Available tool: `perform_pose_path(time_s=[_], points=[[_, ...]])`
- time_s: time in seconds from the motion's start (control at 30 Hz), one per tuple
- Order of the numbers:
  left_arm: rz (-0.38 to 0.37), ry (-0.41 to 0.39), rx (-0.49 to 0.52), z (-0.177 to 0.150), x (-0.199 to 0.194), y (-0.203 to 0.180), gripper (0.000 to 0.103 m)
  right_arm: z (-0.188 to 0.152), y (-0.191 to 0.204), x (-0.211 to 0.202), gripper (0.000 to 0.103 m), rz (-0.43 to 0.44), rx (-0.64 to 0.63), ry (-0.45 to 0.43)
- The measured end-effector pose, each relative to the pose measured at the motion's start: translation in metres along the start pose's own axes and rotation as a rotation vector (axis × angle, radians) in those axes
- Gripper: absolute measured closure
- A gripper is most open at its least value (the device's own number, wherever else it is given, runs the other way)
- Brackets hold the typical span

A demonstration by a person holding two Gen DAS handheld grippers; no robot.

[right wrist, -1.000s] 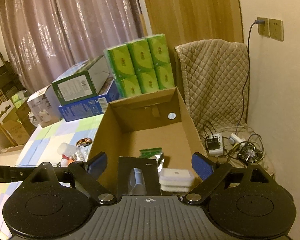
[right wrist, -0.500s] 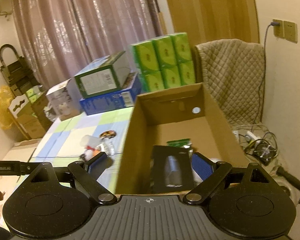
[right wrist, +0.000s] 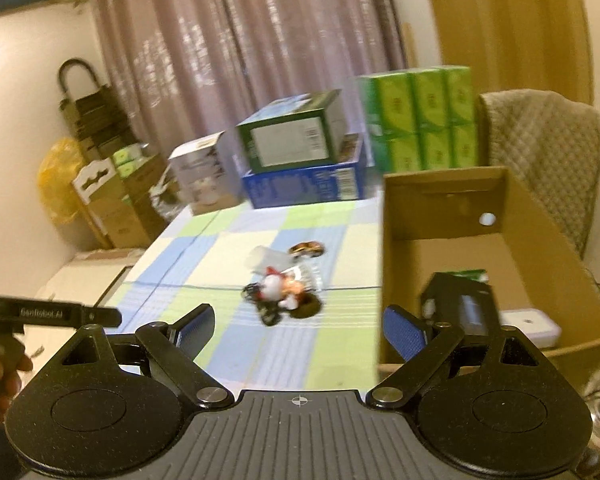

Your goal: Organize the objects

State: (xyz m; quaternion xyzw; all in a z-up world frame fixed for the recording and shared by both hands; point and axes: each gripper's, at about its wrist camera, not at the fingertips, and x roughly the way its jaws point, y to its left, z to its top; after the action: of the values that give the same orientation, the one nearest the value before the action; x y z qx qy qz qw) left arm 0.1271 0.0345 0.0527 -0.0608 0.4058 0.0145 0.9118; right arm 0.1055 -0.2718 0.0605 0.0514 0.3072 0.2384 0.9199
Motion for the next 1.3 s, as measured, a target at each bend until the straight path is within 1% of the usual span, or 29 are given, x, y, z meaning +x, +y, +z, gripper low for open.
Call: perform_pose_path(time_s=[0.17, 0.37, 0.43, 0.53, 0.6, 0.67, 0.83, 0.93, 1.0, 1.13, 1.2, 1.3], points=[[0.022, 0.002, 0.008, 0.002, 0.012, 0.022, 0.001, -0.007, 0.023, 0.030, 0.014, 0.030, -0.035, 0.020], [0.033, 0.024, 0.042, 0.004, 0.045, 0.032, 0.001, -0.012, 0.033, 0.078, 0.016, 0.033, -0.073, 0.057], [0.041, 0.032, 0.055, 0.005, 0.059, 0.033, 0.001, -0.013, 0.033, 0.097, 0.023, 0.028, -0.082, 0.069], [0.040, 0.039, 0.056, 0.008, 0.083, 0.036, 0.001, -0.015, 0.031, 0.123, 0.030, 0.012, -0.094, 0.087], [0.036, 0.042, 0.054, 0.012, 0.098, 0.038, 0.001, -0.015, 0.030, 0.138, 0.032, 0.010, -0.100, 0.102], [0.032, 0.038, 0.073, 0.014, 0.110, 0.038, 0.001, -0.014, 0.028, 0.152, 0.034, 0.008, -0.112, 0.112], [0.010, 0.038, 0.105, 0.017, 0.139, 0.037, 0.001, -0.011, 0.020, 0.189, 0.046, -0.019, -0.131, 0.155], [-0.008, 0.050, 0.108, 0.021, 0.154, 0.035, 0.001, -0.007, 0.022, 0.206, 0.048, -0.041, -0.191, 0.156], [-0.013, 0.054, 0.115, 0.026, 0.162, 0.033, 0.001, -0.005, 0.022, 0.218, 0.049, -0.040, -0.232, 0.168], [0.011, 0.037, 0.140, 0.035, 0.173, 0.030, 0.001, -0.003, 0.020, 0.243, 0.049, -0.026, -0.286, 0.208], [0.009, 0.036, 0.127, 0.038, 0.176, 0.032, 0.001, -0.003, 0.019, 0.252, 0.049, -0.014, -0.310, 0.221], [-0.022, 0.039, 0.073, 0.043, 0.176, 0.038, 0.001, -0.004, 0.020, 0.265, 0.049, -0.011, -0.372, 0.215]])
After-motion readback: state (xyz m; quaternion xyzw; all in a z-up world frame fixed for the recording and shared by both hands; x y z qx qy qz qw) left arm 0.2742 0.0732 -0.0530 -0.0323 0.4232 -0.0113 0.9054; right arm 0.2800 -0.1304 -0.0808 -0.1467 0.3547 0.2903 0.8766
